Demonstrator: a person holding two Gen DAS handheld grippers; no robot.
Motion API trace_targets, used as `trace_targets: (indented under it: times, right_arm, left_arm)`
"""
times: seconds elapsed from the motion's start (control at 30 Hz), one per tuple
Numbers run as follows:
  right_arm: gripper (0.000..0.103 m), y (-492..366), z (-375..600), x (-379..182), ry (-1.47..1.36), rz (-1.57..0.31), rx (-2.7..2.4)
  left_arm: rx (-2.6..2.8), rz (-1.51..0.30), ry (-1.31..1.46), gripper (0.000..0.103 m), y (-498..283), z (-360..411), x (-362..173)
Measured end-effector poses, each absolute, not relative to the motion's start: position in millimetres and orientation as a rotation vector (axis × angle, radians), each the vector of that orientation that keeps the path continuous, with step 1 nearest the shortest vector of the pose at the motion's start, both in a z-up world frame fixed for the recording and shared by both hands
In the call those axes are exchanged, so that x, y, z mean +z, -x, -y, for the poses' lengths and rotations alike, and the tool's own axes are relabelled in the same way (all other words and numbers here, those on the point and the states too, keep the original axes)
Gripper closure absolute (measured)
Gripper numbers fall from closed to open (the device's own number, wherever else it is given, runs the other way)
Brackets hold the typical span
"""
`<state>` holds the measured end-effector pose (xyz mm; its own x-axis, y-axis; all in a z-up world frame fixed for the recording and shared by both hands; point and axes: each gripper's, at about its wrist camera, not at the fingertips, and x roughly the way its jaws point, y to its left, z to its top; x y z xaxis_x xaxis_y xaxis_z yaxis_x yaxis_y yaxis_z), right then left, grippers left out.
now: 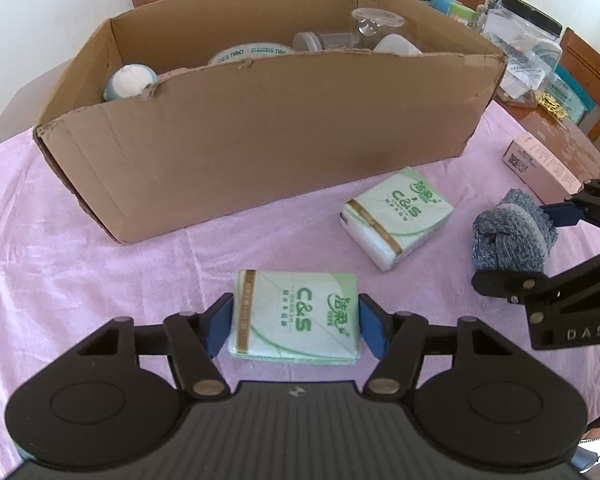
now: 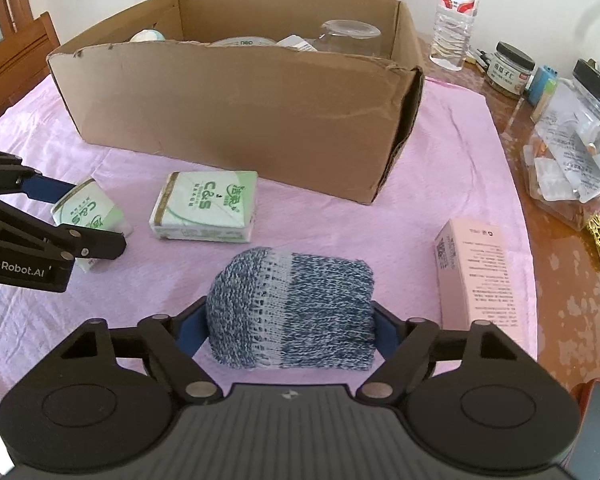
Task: Organize objects
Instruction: 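Lift the tissue pack with the left tool while the right tool grasps the grey-blue sock, then carry the tissue pack and sock over the cardboard box and open both tools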
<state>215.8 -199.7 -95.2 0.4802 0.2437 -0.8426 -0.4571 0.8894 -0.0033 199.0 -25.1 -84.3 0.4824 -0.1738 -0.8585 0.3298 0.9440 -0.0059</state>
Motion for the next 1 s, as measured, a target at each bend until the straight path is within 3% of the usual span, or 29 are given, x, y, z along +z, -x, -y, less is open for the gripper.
trace_targets:
  times: [0.27, 0.57, 1.0]
  right_arm:
    - [0.022, -216, 199, -87, 0.258, -0.991, 0.449]
    - [0.022, -217, 207, -47, 0.237, -0.988, 0.509]
    - [0.022, -228, 185, 36, 0.256, -0.798, 0.622]
  left_arm:
    - [-0.338, -1.046, -0.176, 0.040, -197, 23, -76]
    - [-0.456, -0.980, -0.207, 0.040, -191, 14, -23]
    - [-0.489, -0.848, -0.227, 0.040, -253, 16, 44]
